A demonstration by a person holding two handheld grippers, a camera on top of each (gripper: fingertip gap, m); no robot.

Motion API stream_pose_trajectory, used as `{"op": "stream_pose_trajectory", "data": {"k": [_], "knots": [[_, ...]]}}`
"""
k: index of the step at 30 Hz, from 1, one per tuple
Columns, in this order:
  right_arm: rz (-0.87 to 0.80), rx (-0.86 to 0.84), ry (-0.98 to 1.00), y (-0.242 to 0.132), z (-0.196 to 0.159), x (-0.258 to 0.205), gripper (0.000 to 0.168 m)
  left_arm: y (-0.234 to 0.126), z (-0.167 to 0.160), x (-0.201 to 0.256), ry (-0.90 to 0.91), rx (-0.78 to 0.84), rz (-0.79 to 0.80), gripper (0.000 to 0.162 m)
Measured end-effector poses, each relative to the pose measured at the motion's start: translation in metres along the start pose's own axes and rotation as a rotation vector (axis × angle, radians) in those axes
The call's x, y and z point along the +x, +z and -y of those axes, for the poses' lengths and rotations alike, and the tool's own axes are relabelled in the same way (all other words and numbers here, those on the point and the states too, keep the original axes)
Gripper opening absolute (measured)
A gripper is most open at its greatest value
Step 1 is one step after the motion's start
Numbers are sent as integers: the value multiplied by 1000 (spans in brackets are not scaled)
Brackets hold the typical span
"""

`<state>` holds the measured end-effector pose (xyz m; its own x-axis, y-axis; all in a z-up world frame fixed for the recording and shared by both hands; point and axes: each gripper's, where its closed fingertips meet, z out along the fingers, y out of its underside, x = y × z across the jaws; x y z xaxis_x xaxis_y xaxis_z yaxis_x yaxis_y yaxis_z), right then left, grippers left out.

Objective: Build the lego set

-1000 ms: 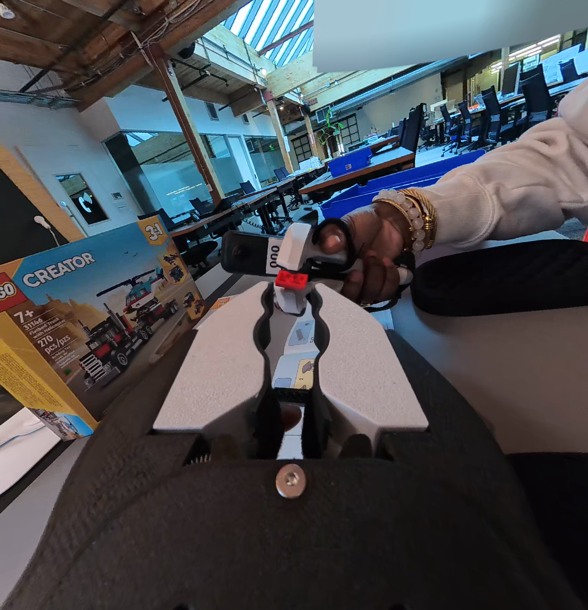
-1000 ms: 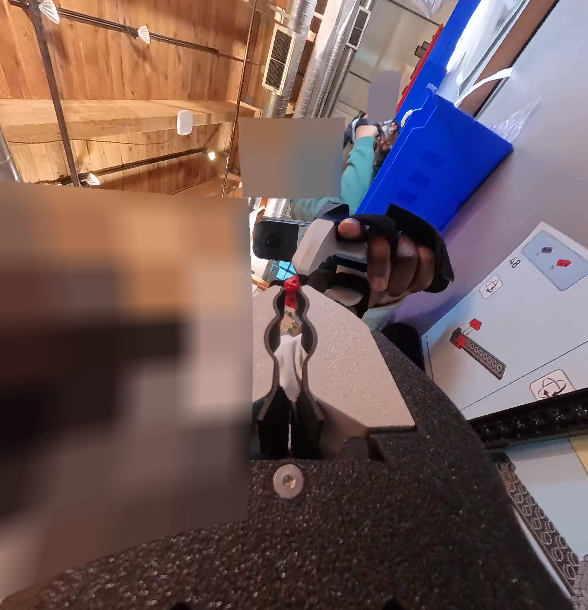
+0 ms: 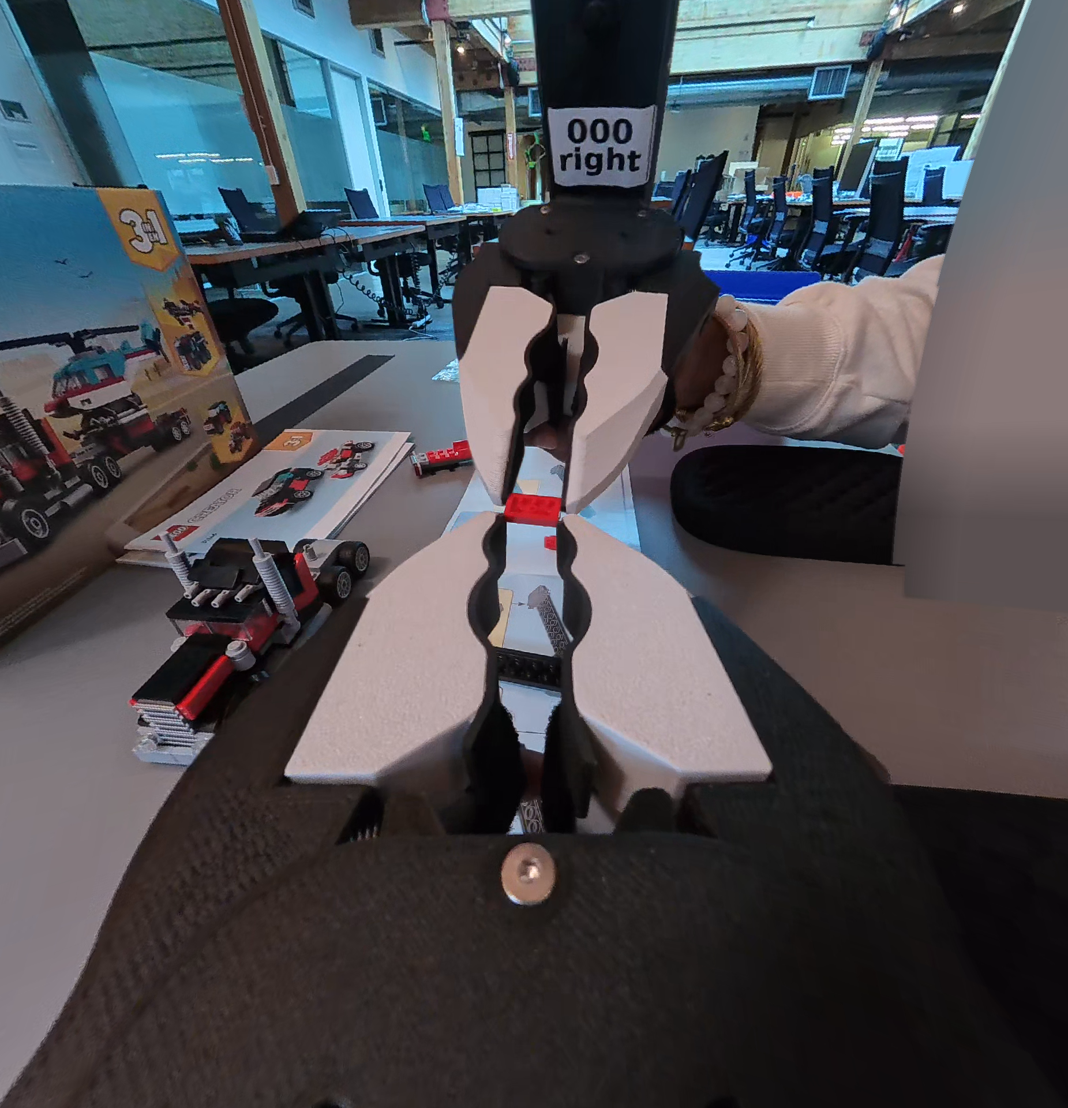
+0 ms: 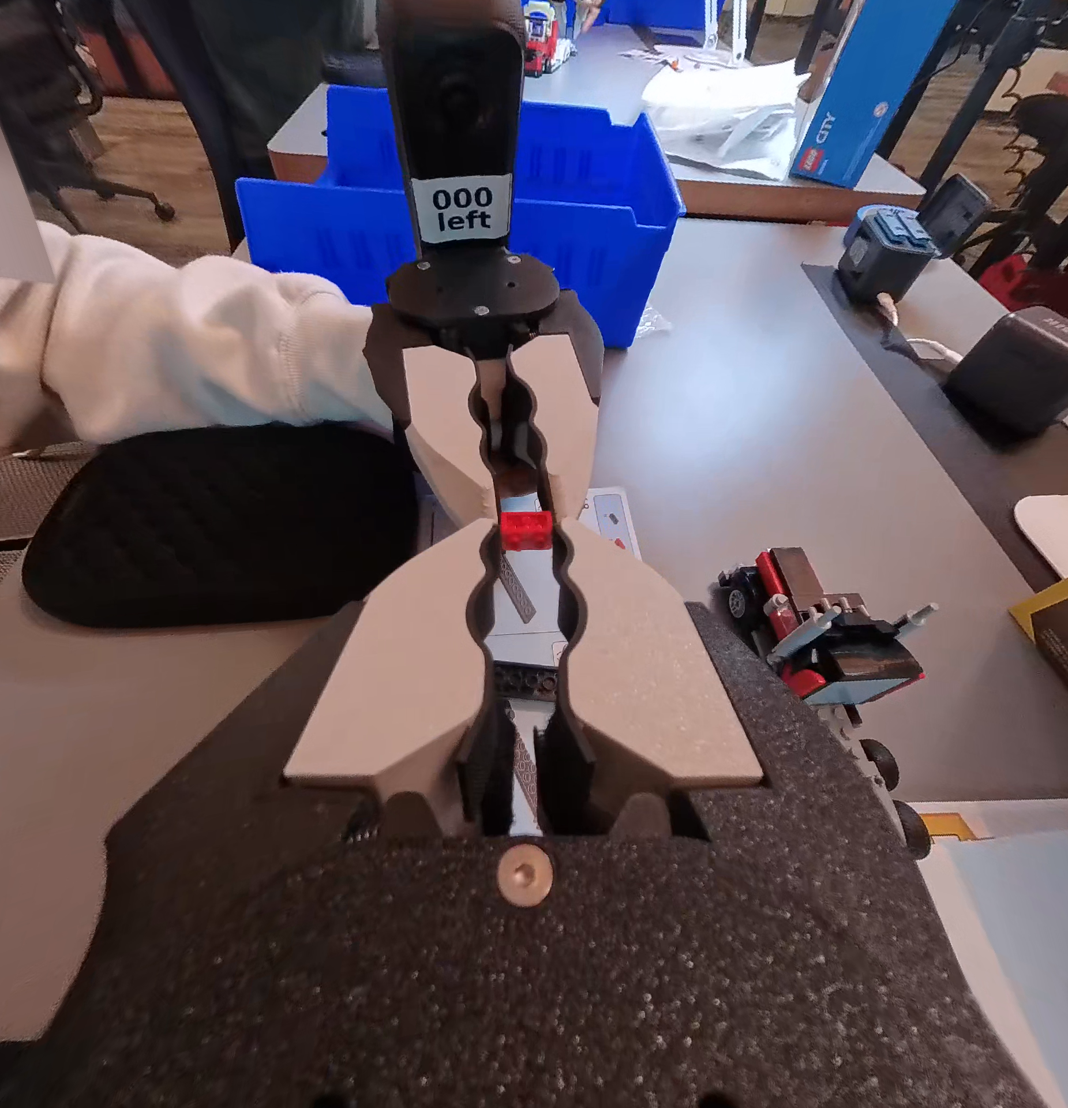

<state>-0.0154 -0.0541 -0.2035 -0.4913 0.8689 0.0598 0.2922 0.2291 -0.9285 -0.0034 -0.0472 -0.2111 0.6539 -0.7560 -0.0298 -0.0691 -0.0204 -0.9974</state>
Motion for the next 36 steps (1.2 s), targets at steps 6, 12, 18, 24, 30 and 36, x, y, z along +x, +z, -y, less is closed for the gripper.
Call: {"op": "stream_pose_trajectory", "data": {"k": [6, 12, 18, 24, 30, 36], "knots": [[-8, -20, 28, 0, -8, 0, 17, 3, -7, 1, -34, -34, -13, 16], [-40, -220, 144, -2, -68, -4, 16, -18, -38, -21, -64, -267, 84, 20], [-2, -281, 208, 8, -87, -11, 16, -24, -52, -12, -152, -361, 26, 14], [14, -286, 234, 11, -92, -12, 16, -5, -67, 7, -143, -472, -36, 15], [25, -285, 235, 13, -92, -13, 16, -2, -75, 12, -128, -527, -53, 15], [31, -283, 227, 15, -92, -14, 16, 0, -82, 14, -118, -576, -53, 15]]}}
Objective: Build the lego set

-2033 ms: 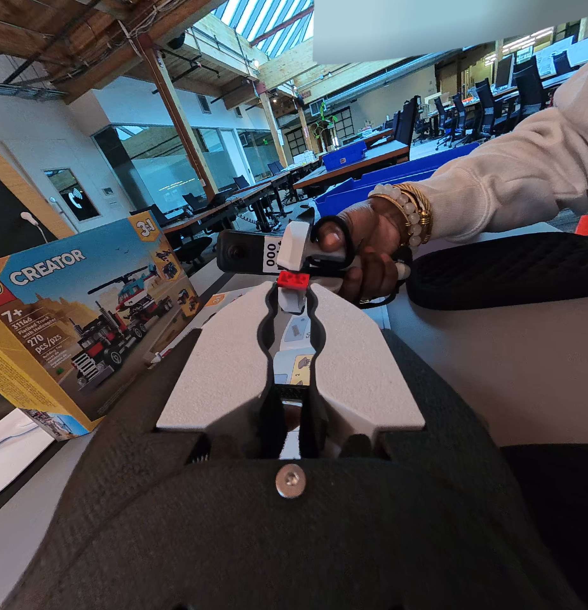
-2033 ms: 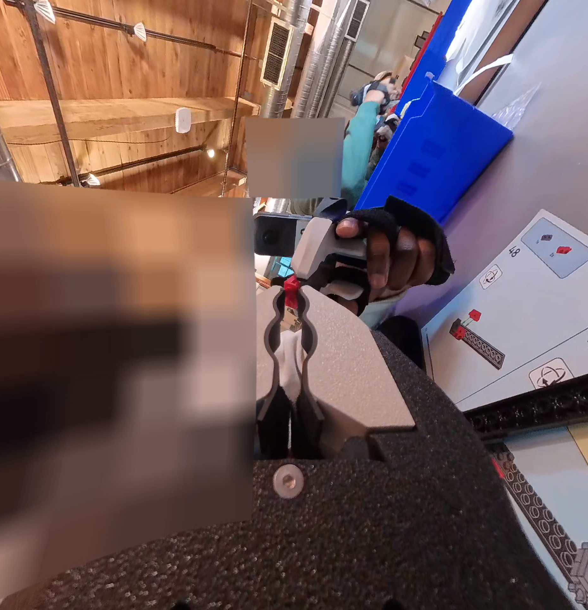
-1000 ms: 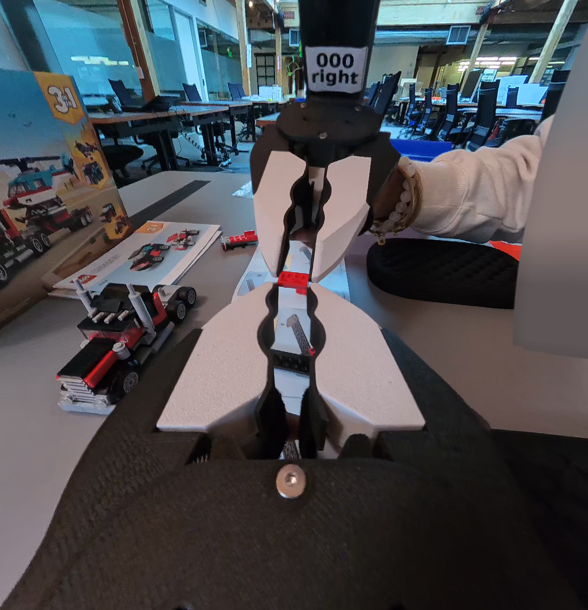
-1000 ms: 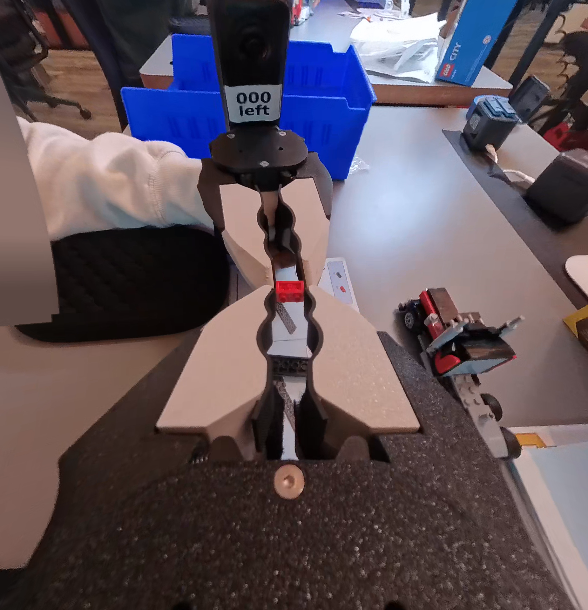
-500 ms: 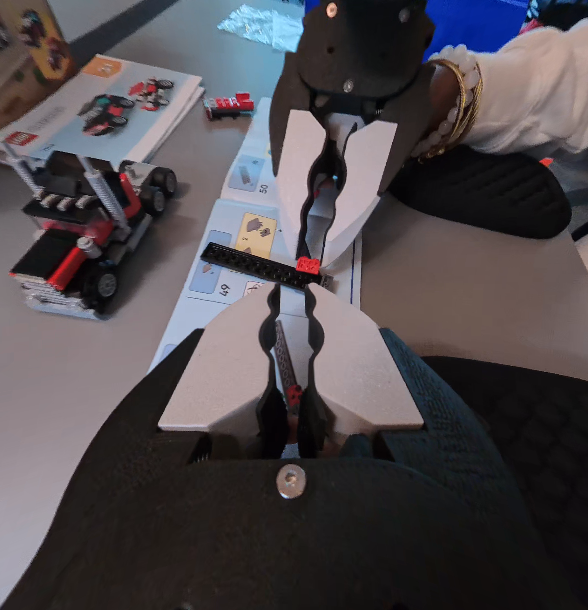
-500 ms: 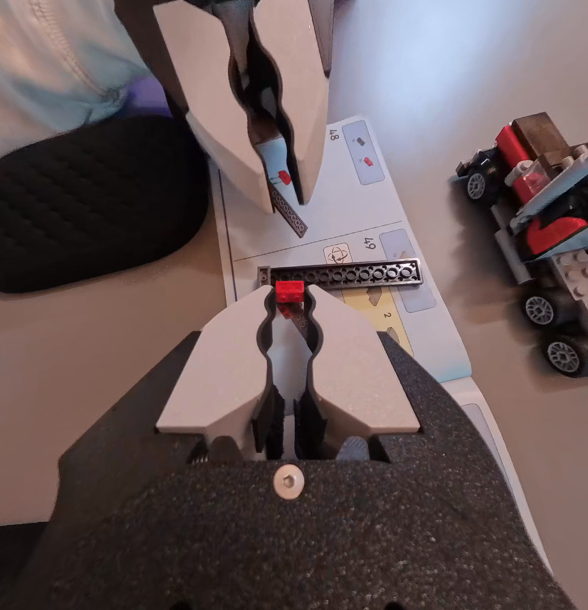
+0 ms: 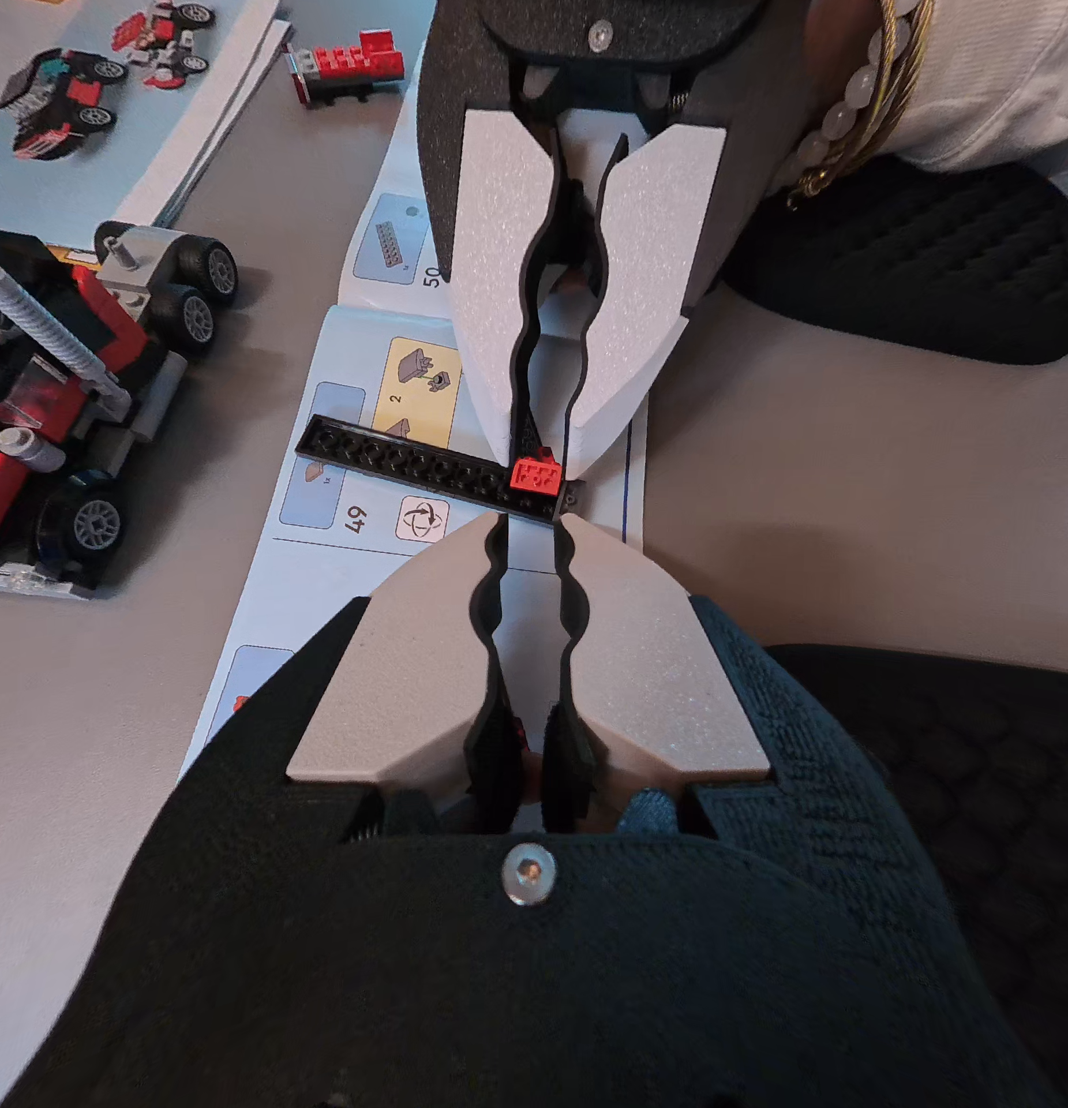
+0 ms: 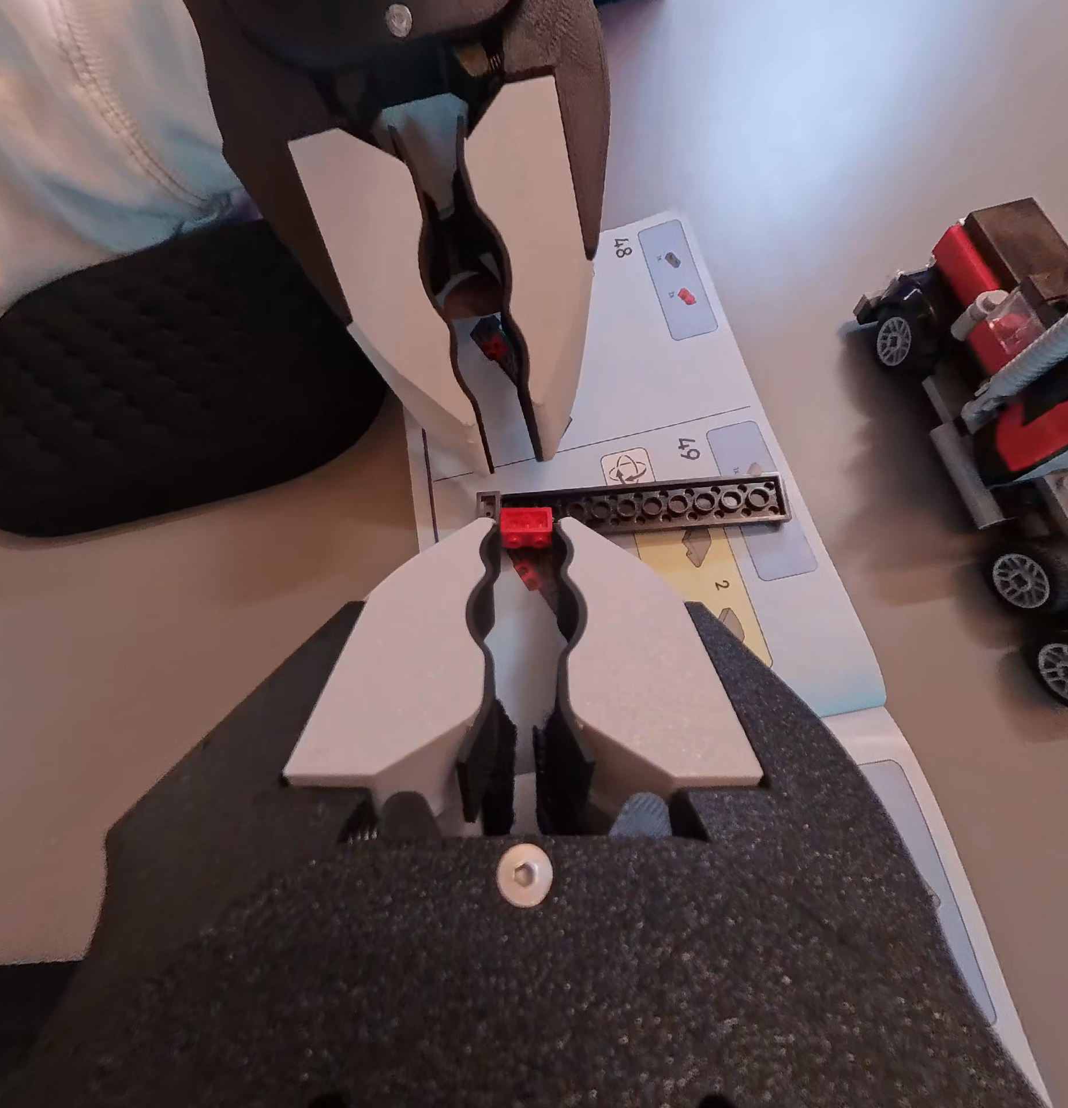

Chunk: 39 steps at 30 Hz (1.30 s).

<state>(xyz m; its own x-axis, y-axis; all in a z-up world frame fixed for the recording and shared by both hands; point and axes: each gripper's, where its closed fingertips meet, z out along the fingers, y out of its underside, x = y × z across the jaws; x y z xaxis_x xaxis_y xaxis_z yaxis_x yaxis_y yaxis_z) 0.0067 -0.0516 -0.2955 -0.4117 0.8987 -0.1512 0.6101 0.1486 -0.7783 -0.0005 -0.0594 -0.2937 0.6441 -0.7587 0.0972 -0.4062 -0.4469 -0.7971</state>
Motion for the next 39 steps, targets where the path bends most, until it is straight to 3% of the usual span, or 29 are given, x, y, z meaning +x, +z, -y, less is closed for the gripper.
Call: {"op": "stream_pose_trajectory", "data": {"k": [14, 19, 32, 39], "knots": [[13, 17, -7, -5, 3, 4, 23, 2, -2, -1, -18, -23, -4, 13], [52, 1, -94, -10, 4, 4, 2, 3, -3, -3, -36, -32, -3, 9], [77, -125, -131, -1, -10, 2, 3, 8, -9, -3, -42, -83, 2, 5], [137, -33, -159, -5, 9, -2, 2, 6, -7, -4, -57, -66, -2, 5]]}}
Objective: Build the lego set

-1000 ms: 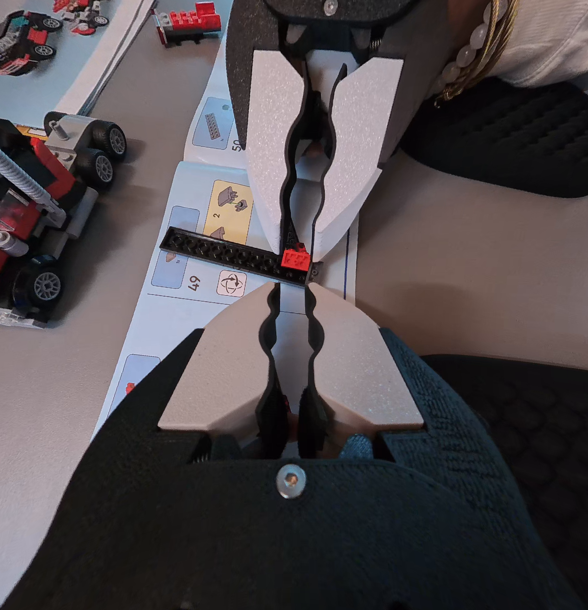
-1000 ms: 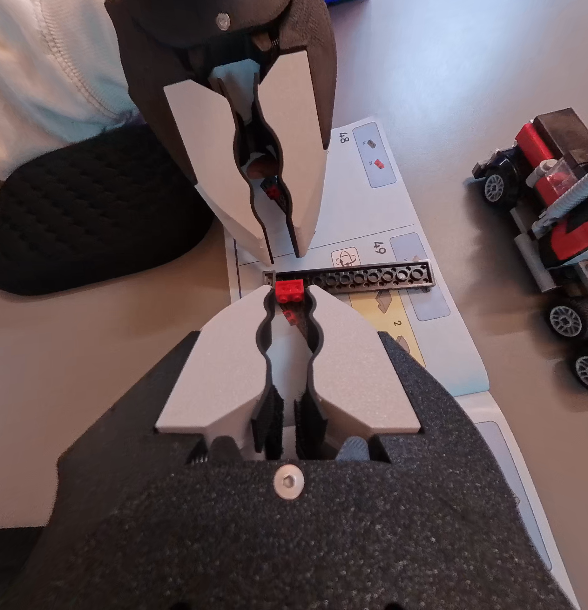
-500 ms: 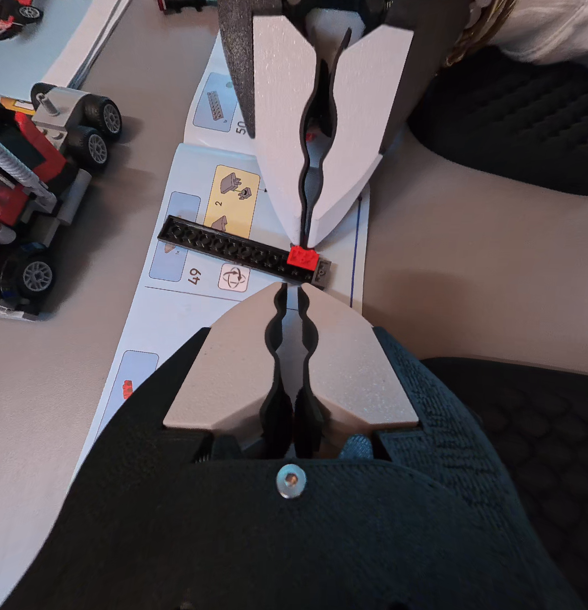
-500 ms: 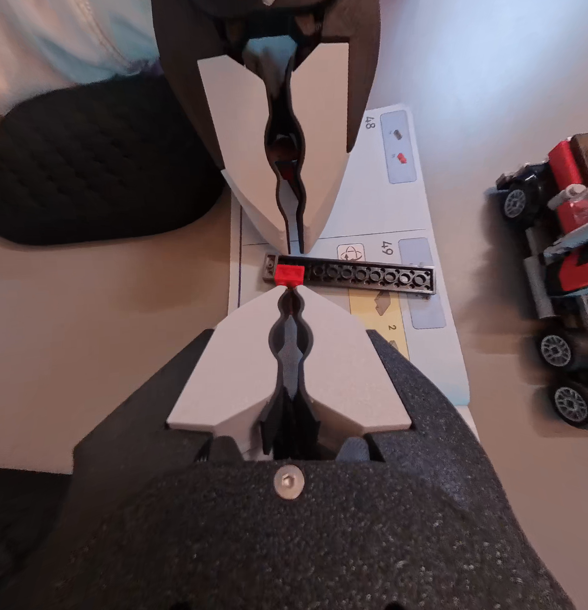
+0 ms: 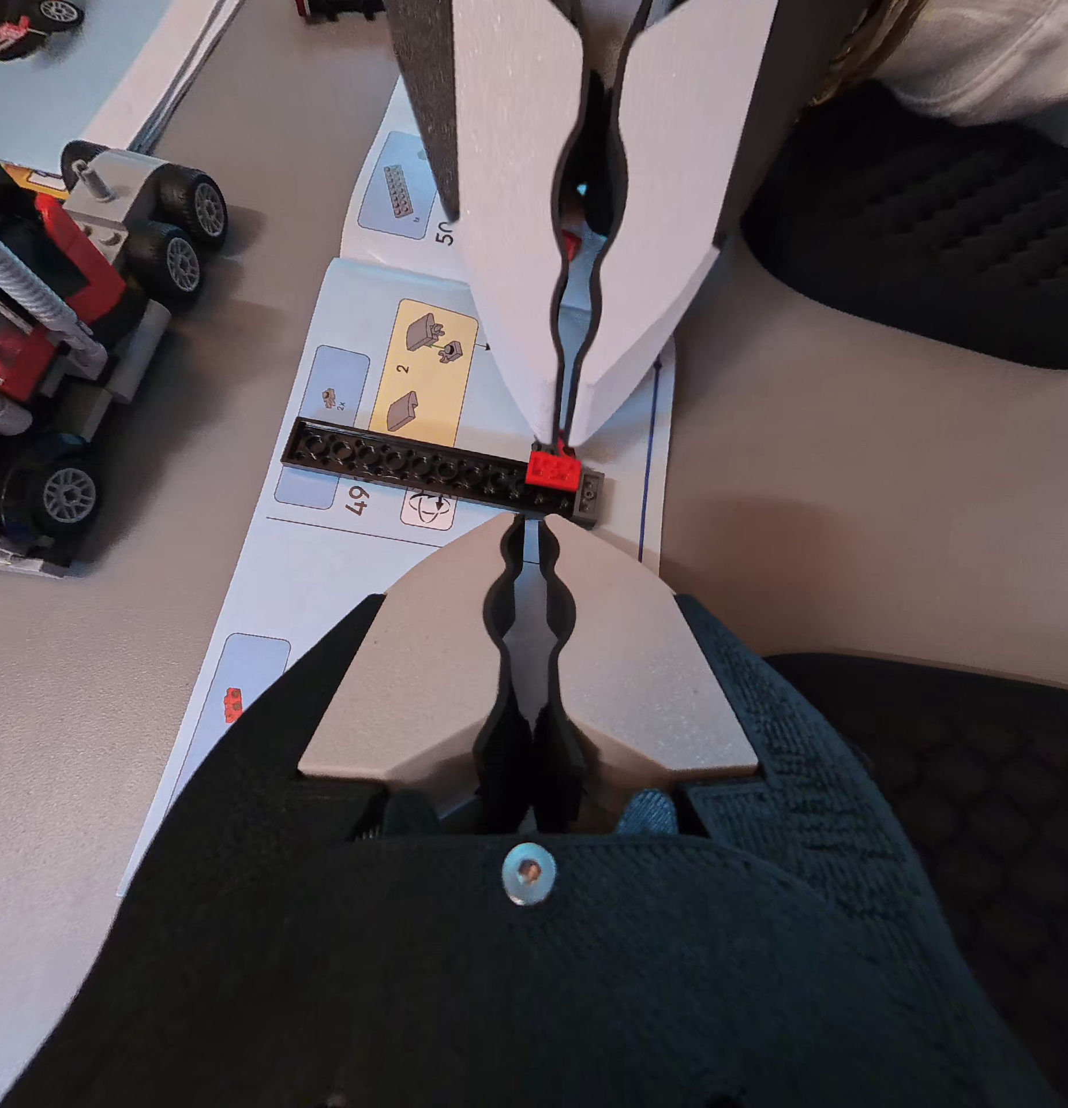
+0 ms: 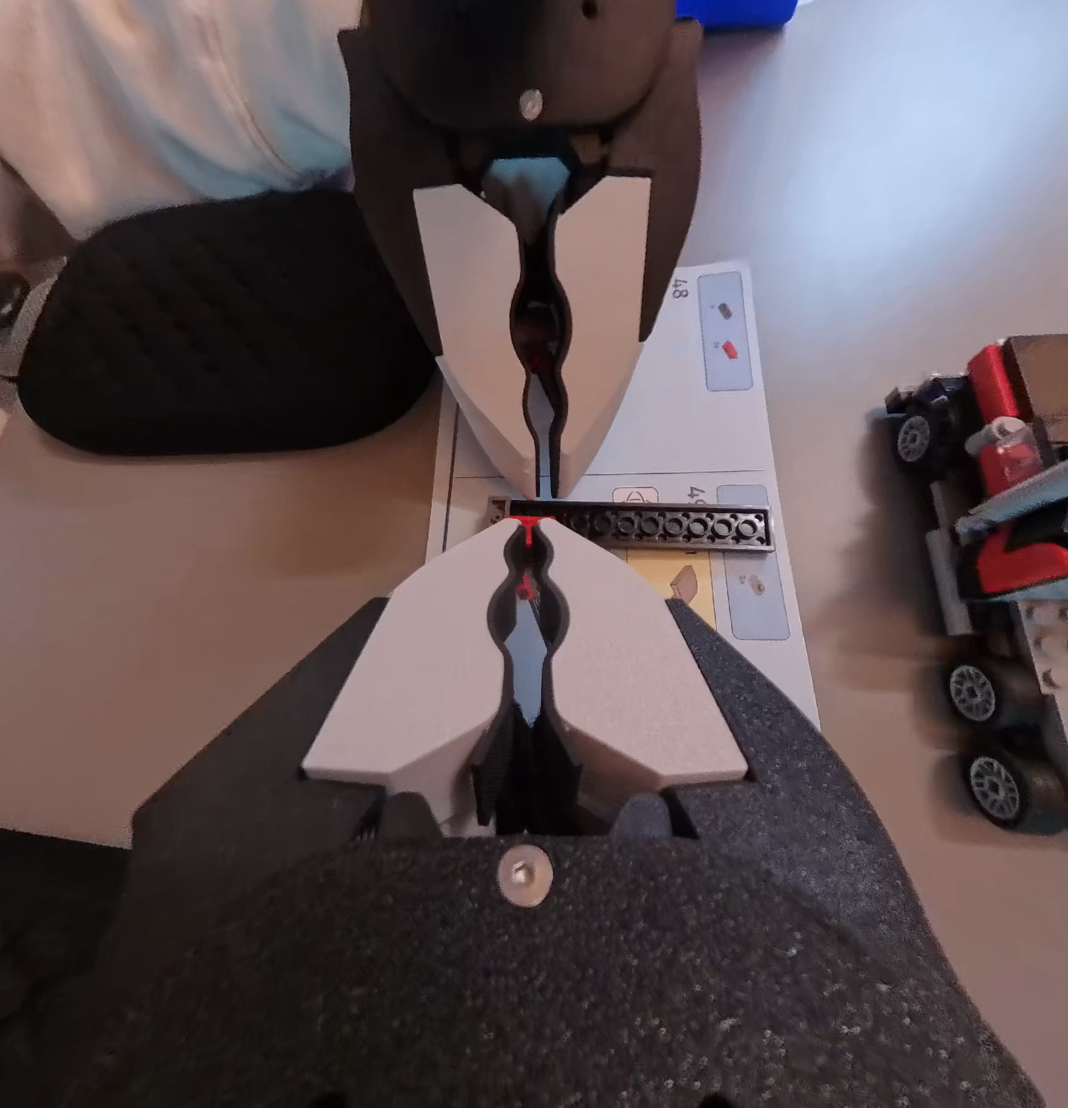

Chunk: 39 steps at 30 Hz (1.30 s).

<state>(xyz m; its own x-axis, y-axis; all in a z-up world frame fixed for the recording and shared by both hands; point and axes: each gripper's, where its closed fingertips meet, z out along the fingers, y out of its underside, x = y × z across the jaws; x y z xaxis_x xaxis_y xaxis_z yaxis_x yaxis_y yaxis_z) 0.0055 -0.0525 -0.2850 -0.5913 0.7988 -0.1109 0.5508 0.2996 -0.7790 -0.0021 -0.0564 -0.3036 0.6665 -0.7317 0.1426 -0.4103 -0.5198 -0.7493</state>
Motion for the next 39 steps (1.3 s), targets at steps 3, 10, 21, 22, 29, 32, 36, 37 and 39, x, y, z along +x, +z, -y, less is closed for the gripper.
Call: {"op": "stream_pose_trajectory", "data": {"k": [3, 10, 21, 22, 29, 32, 36, 37, 39], "knots": [[-10, -40, -13, 6, -6, 3, 1, 1, -1, 0, -1, -10, 0, 5], [-20, -36, -30, 8, -4, 2, 0, 2, -2, 0, -4, -21, 1, 4], [-169, 0, -108, 10, -6, 0, 0, 3, -2, -1, -6, -22, 2, 2], [-173, 0, -108, 10, -6, 0, 0, 3, -2, -1, -7, -22, 2, 2], [-187, -112, -97, 11, -7, 0, 1, 3, -2, 0, -14, -23, -7, 2], [-190, -112, -83, 11, -6, 0, 0, 3, -2, -1, -17, -22, -5, 1], [-214, -15, -54, 4, 1, 4, 35, 3, -2, -1, -17, -21, -5, 2], [-206, 36, -27, -3, 6, 3, 39, 2, -2, -1, -19, -20, -4, 2], [-239, 117, 16, -33, 13, 8, 37, 2, -1, -3, -25, -14, 5, 3]]}}
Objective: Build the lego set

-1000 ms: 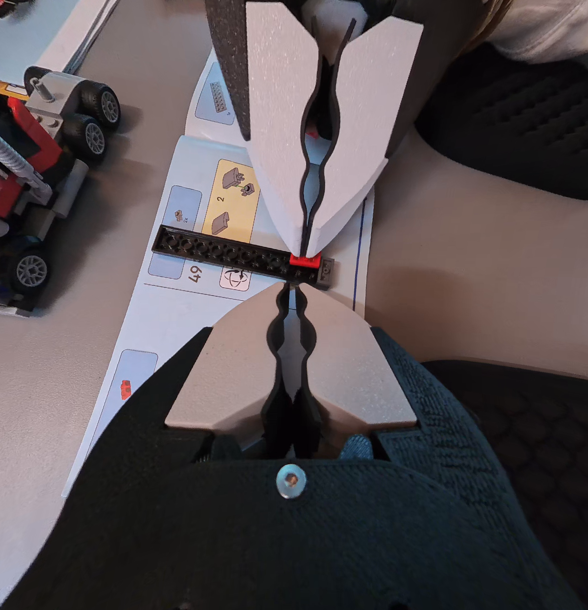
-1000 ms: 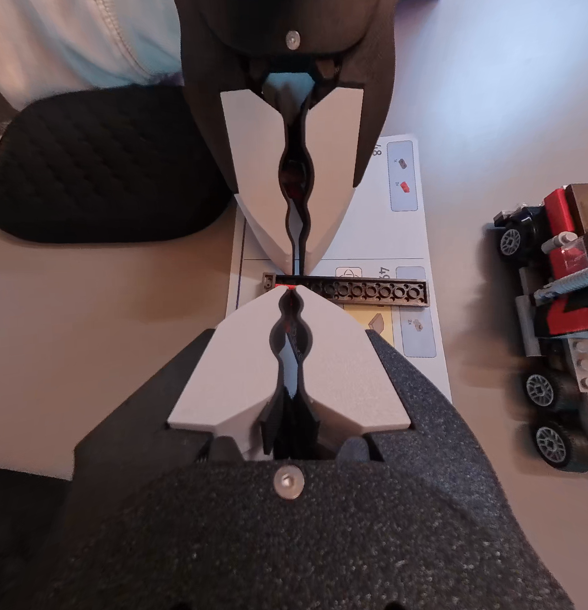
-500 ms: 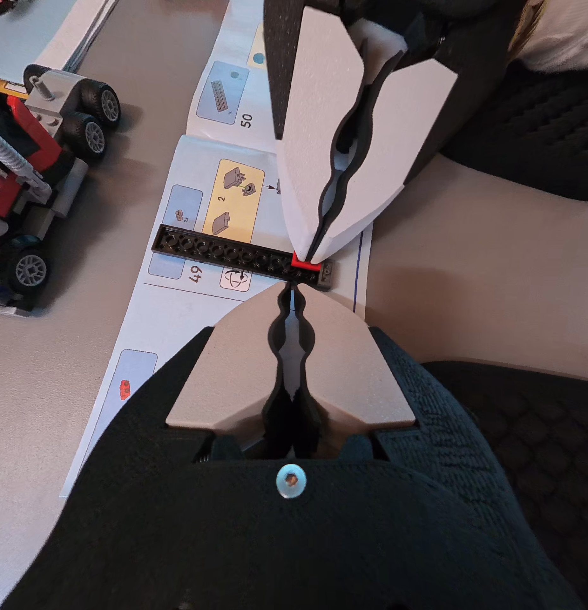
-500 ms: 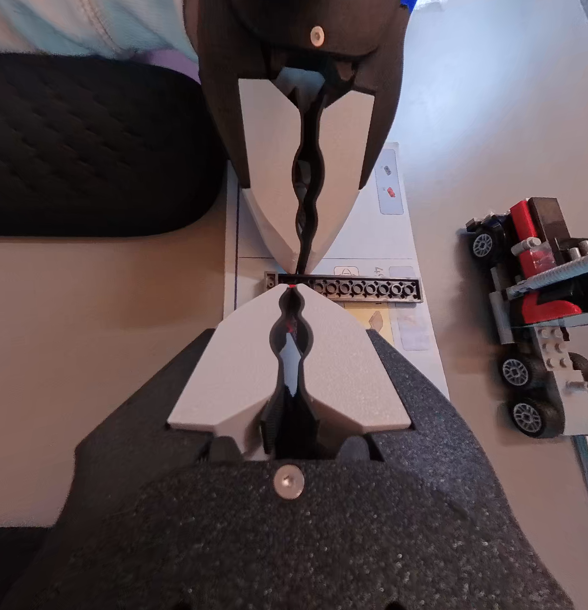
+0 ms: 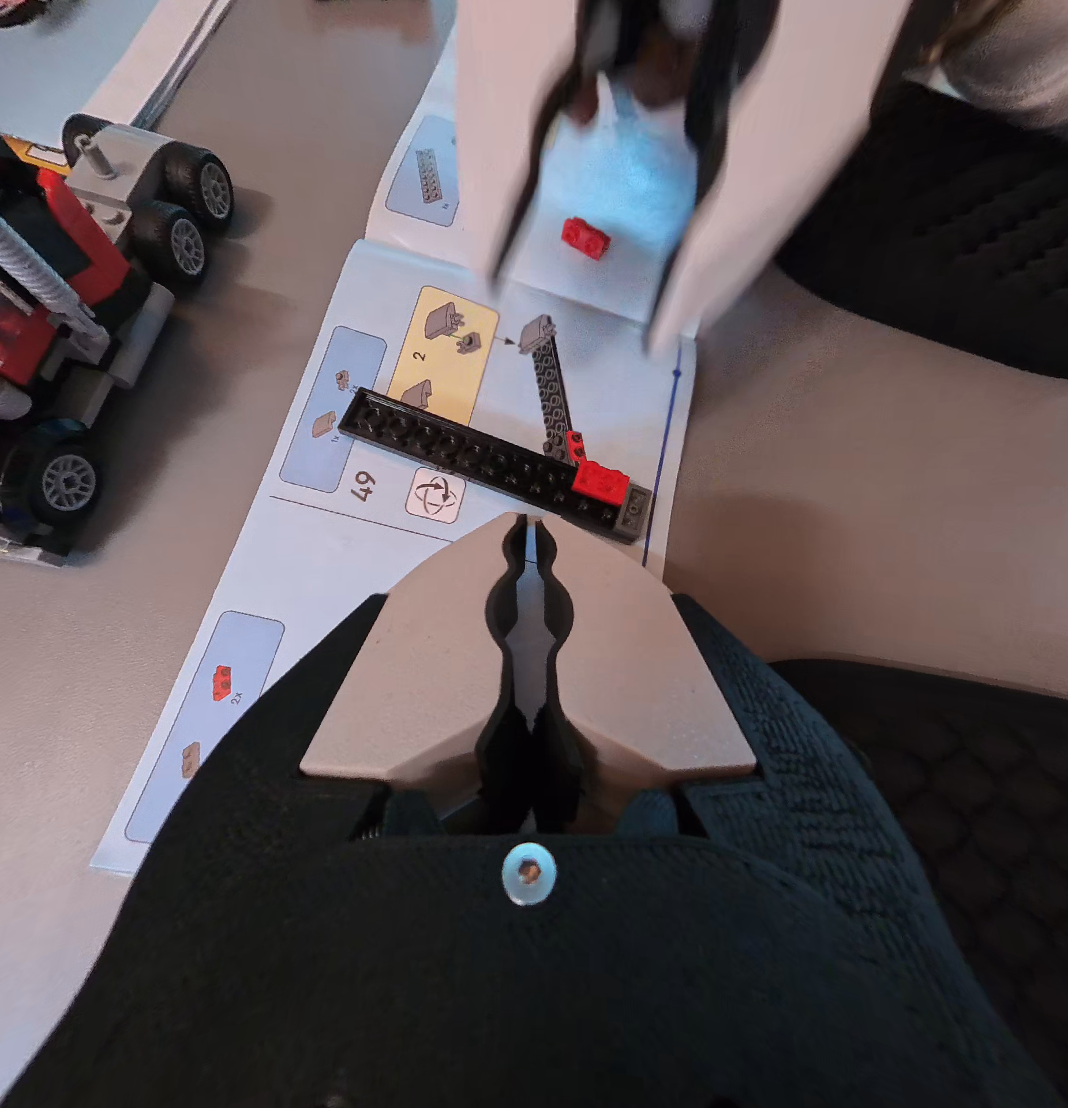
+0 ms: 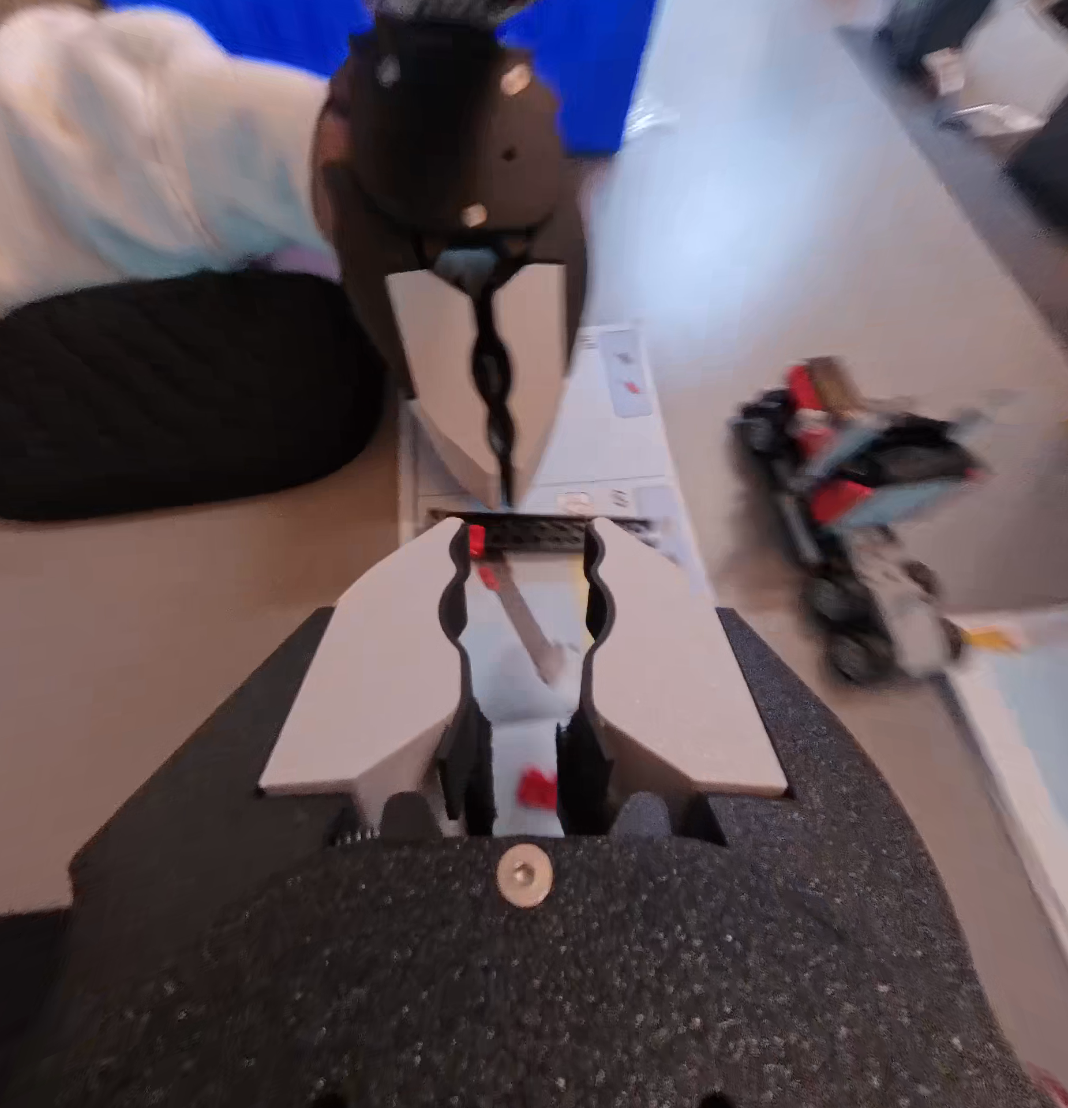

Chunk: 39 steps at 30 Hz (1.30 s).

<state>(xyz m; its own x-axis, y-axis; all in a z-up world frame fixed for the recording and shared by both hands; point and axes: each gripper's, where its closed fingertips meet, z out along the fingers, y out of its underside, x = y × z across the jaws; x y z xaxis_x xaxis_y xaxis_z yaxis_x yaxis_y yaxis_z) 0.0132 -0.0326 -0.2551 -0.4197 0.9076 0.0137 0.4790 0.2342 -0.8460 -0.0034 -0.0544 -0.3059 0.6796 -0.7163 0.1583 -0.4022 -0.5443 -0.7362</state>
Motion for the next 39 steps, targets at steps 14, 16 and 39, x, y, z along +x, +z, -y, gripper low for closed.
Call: {"op": "stream_pose_trajectory", "data": {"k": [14, 16, 39], "knots": [[-60, -167, 201, -84, -80, 3, 24, -31, 28, -28, -80, 281, 144, 8], [-46, -168, 166, -68, -76, 5, 29, -34, 30, -30, -76, 302, 163, 9], [859, 126, 737, -25, 36, -34, 16, -54, 85, 37, 608, 592, 218, 22]]}}
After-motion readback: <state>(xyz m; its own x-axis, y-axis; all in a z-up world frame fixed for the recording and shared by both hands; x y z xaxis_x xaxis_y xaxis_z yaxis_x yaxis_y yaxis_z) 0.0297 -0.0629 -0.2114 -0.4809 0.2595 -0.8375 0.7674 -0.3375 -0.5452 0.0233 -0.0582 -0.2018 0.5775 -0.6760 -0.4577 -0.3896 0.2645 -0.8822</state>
